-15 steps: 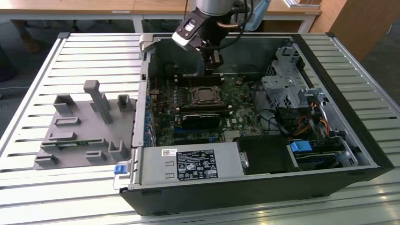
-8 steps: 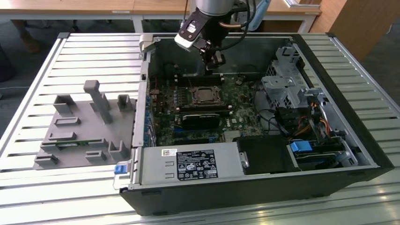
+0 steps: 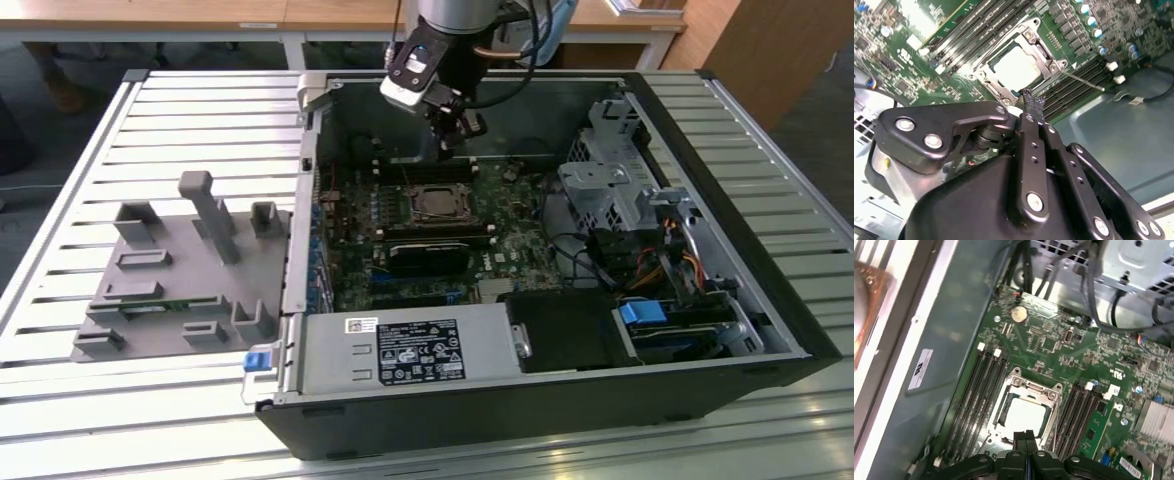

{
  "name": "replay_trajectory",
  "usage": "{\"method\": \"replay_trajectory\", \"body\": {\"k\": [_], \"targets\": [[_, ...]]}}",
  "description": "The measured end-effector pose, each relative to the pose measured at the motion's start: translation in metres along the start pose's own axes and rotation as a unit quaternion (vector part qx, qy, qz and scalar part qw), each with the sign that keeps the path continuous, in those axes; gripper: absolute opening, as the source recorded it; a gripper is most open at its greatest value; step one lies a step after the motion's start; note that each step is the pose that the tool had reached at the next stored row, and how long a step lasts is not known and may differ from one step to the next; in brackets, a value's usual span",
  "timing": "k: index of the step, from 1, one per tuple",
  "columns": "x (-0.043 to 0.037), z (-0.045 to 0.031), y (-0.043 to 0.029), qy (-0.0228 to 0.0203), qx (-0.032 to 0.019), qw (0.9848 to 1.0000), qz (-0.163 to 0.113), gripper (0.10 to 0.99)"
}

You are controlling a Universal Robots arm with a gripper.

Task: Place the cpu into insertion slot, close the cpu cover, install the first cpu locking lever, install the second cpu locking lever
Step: 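Install the first cpu locking lever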

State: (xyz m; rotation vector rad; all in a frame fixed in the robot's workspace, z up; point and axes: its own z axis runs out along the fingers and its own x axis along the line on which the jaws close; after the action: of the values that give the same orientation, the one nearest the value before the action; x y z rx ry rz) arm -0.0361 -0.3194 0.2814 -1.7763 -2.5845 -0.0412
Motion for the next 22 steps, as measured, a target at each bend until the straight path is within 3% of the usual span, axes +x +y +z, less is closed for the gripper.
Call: {"method": "replay_trajectory", "body": {"k": [5,8,22], "targets": [[0.0000,0.0000,0.0000,0.0007,0.0007,0.9993,-0.037,0.106],[0.0000,0.0000,0.0000,0.0012,0.0012,0.9980,-0.063,0.106],[-0.0001,0.0000,0.0000,0.0029,0.0026,0.9883,-0.152,0.106]]}}
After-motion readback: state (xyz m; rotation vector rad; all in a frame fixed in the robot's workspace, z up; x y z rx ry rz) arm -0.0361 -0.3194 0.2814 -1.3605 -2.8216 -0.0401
